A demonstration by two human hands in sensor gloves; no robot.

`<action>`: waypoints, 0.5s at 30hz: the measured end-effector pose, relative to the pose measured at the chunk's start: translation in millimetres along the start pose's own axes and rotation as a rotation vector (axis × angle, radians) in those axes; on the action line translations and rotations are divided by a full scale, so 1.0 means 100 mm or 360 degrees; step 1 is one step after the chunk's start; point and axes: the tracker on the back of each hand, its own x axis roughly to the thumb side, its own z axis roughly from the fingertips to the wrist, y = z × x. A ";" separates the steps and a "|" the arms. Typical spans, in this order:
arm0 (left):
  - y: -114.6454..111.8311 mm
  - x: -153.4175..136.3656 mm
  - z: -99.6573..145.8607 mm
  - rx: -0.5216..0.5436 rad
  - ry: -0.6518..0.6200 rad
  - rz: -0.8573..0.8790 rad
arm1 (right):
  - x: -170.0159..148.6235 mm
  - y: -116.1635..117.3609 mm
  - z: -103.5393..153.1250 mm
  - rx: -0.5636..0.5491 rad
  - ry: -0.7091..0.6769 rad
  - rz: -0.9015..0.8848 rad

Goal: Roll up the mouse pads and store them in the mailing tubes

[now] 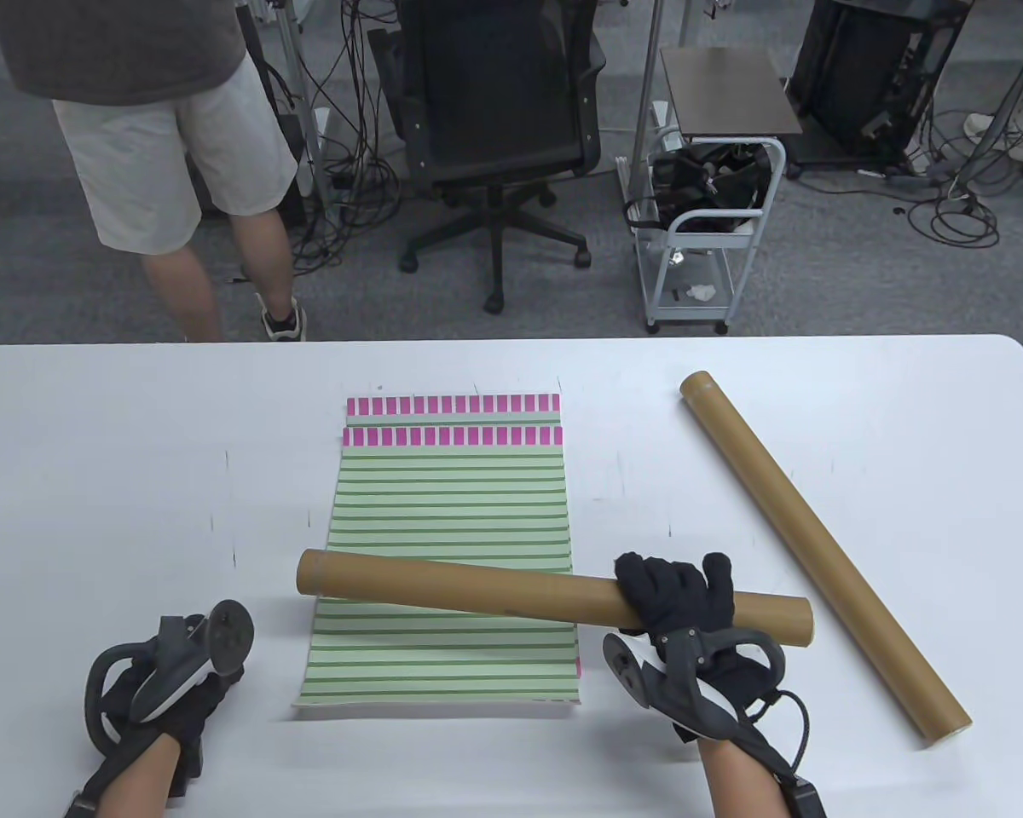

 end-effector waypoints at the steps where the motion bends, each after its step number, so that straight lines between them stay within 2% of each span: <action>1: 0.01 0.00 0.00 -0.0002 0.0003 0.0016 | 0.00 0.00 0.00 0.0002 0.0004 -0.0007; 5: 0.00 -0.02 0.00 -0.0015 0.0005 0.0029 | -0.02 0.01 -0.01 0.0011 0.0007 -0.0033; 7: 0.04 -0.05 0.03 0.0049 0.0011 0.0039 | -0.02 0.02 -0.01 0.0018 0.0008 -0.0037; 13: 0.28 -0.12 0.25 0.0543 -0.0038 0.0352 | -0.09 0.10 -0.05 0.0148 0.0134 -0.0153; 15: 0.30 -0.11 0.28 0.0583 -0.0073 0.0358 | -0.13 0.17 -0.08 0.0284 0.0174 -0.0255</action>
